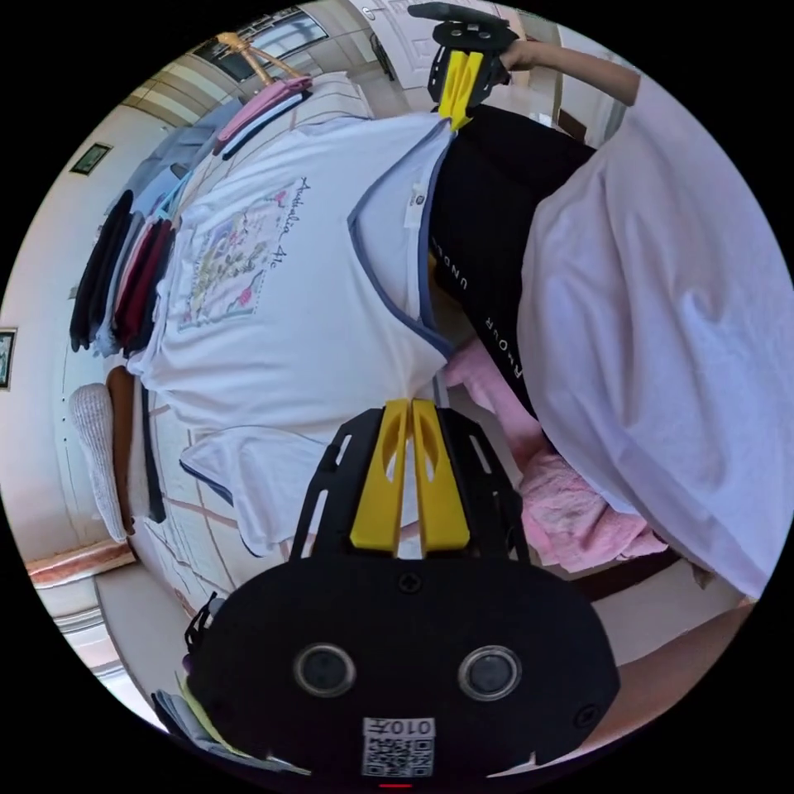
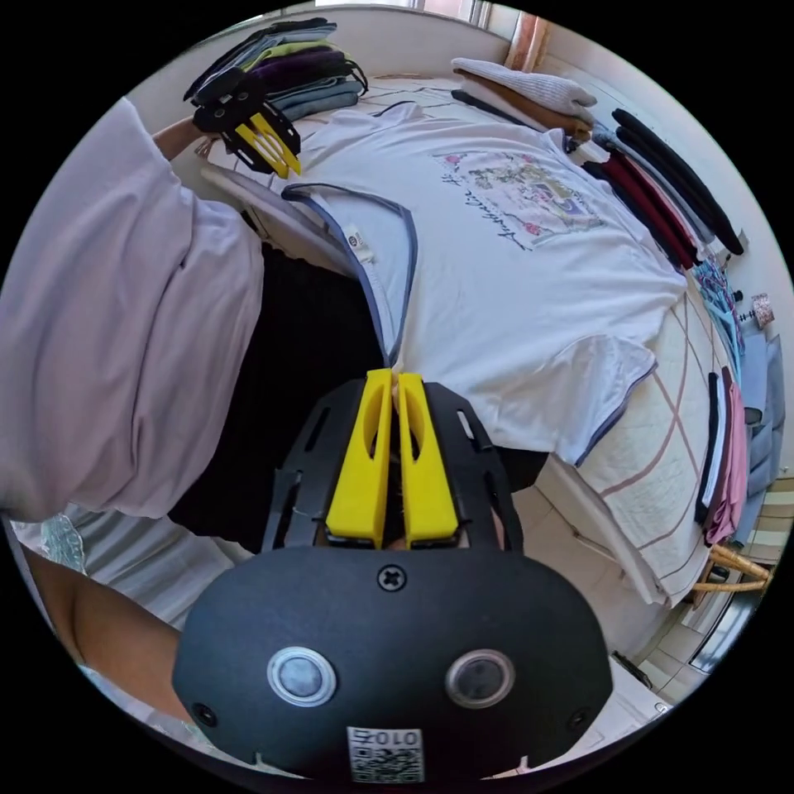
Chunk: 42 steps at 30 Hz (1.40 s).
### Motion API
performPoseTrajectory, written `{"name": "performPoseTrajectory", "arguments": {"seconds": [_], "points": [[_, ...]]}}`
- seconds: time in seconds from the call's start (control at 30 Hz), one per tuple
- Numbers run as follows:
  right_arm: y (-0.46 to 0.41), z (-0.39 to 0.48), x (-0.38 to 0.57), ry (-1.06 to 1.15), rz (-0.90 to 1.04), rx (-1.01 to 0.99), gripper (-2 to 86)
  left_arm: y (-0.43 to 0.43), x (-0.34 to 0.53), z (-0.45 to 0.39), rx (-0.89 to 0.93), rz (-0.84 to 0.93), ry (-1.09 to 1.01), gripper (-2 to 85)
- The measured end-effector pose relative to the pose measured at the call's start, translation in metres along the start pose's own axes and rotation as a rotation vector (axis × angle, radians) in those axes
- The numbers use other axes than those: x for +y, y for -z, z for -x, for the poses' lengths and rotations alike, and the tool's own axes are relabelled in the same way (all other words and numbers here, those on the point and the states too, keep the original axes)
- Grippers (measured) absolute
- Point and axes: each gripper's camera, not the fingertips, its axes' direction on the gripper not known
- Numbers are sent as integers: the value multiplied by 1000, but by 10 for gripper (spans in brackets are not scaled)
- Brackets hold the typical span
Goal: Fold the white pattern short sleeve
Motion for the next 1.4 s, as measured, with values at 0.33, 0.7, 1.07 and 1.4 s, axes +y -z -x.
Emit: {"name": "performPoseTrajectory", "arguments": {"seconds": [0.33, 0.7, 1.07, 1.4], "points": [[24, -34, 13, -52, -169, -129, 40, -10, 55, 73, 304, -339, 246, 91], [78, -257, -60, -413, -493, 268, 102, -81, 90, 391, -104, -369, 822, 153], [-25, -466, -175, -648, -194, 41, 94, -160, 80, 479, 142, -290, 1048, 109], [16, -448, -139, -629, -325, 155, 26, -129, 90, 459, -126, -396, 1138, 4]]}}
